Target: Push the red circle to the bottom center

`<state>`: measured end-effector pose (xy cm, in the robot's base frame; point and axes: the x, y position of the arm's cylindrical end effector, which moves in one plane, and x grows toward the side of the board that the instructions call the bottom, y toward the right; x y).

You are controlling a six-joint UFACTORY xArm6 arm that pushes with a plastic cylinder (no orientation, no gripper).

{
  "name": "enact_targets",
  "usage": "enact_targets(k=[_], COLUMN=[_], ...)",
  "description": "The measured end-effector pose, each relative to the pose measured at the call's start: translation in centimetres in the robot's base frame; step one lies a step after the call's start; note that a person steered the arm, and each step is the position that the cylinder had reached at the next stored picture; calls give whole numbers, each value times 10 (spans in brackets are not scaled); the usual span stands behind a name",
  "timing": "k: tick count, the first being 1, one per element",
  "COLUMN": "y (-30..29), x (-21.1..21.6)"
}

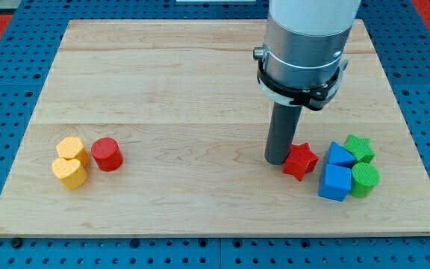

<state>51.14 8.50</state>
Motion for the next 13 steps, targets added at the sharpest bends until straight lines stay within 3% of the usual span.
enact_targets(k=[2, 3, 5, 7, 13], y=[19, -21, -178, -255, -253], x=[0, -4, -21, -60, 20])
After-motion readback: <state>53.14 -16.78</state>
